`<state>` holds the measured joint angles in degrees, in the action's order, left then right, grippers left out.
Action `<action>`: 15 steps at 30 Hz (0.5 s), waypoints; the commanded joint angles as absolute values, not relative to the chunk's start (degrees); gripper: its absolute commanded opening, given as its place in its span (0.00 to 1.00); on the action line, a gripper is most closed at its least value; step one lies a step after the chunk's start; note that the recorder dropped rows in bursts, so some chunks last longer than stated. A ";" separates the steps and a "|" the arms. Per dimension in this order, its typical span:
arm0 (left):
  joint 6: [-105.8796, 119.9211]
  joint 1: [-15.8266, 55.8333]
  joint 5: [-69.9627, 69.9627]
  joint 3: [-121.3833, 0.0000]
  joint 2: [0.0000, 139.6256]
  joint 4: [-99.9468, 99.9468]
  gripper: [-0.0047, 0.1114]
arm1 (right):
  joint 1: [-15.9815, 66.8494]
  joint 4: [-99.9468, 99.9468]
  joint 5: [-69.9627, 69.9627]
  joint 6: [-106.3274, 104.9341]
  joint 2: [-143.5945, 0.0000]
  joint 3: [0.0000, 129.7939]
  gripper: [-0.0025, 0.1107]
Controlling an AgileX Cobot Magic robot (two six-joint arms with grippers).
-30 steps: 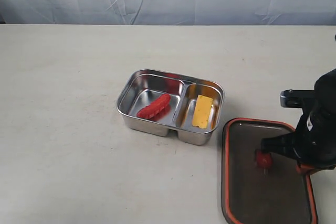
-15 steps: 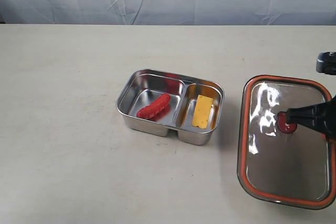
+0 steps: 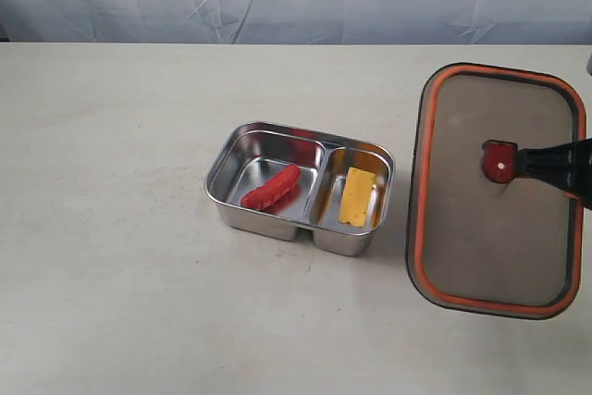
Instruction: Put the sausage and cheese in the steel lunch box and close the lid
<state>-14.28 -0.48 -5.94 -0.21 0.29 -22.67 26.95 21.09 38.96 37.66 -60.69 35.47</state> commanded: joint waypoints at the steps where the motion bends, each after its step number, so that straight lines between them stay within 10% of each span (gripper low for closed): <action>1: -23.66 -0.42 -1.47 0.00 0.00 -31.67 0.04 | 26.93 17.07 35.19 32.05 -60.10 35.33 0.02; 15: 25.78 23.42 22.34 -25.53 36.01 -61.71 0.04 | 27.07 -18.23 27.71 -10.64 -60.22 38.53 0.02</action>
